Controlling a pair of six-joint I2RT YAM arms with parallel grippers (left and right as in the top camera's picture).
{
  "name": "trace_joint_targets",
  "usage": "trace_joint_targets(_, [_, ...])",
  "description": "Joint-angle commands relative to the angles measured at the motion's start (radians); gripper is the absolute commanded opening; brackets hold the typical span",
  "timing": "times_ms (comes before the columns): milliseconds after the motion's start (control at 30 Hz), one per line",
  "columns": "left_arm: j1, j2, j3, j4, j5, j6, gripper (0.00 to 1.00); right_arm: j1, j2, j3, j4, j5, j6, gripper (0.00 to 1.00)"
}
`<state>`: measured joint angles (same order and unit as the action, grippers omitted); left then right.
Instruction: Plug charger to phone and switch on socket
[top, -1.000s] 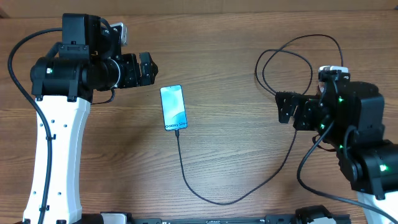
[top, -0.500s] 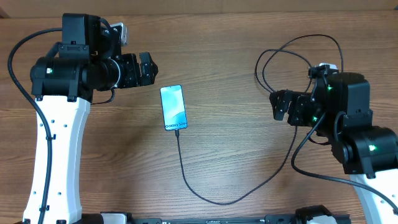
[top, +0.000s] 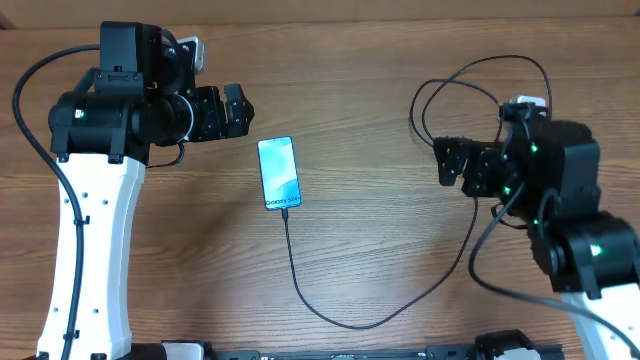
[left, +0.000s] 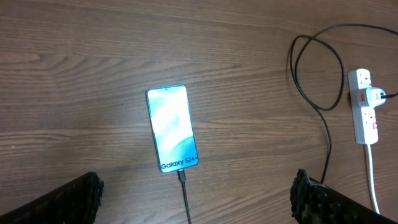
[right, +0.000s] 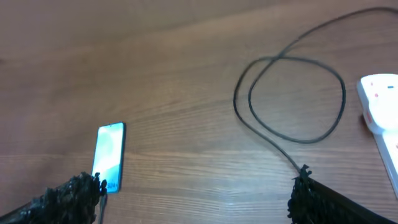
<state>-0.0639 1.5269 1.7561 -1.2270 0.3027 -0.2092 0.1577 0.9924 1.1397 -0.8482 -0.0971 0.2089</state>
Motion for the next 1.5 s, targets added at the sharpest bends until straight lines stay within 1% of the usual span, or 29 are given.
trace_joint_targets(0, [0.005,-0.016,0.013,0.001,0.002,0.003,1.00,0.004,-0.109,-0.091,0.085,0.010,-0.008,1.00])
trace_joint_targets(167, [0.005,-0.016,0.013,0.001,0.002,0.003,1.00,0.002,-0.250,-0.235,0.213,0.014,-0.057,1.00])
trace_joint_targets(433, [0.005,-0.016,0.013,0.001,0.002,0.003,1.00,-0.040,-0.441,-0.419,0.348,0.014,-0.058,1.00])
trace_joint_targets(567, [0.005,-0.016,0.013,0.001,0.002,0.003,1.00,-0.050,-0.507,-0.490,0.392,0.018,-0.058,1.00])
trace_joint_targets(733, [0.005,-0.016,0.013,0.001,0.002,0.003,1.00,-0.052,-0.594,-0.604,0.507,0.017,-0.058,1.00])
trace_joint_targets(1233, [0.005,-0.016,0.013,0.001,0.002,0.003,0.99,-0.064,-0.828,-0.942,0.764,0.017,-0.058,1.00])
trace_joint_targets(1467, [0.005,-0.016,0.013,0.001,0.002,0.003,1.00,-0.064,-0.924,-1.044,0.788,0.018,-0.058,1.00])
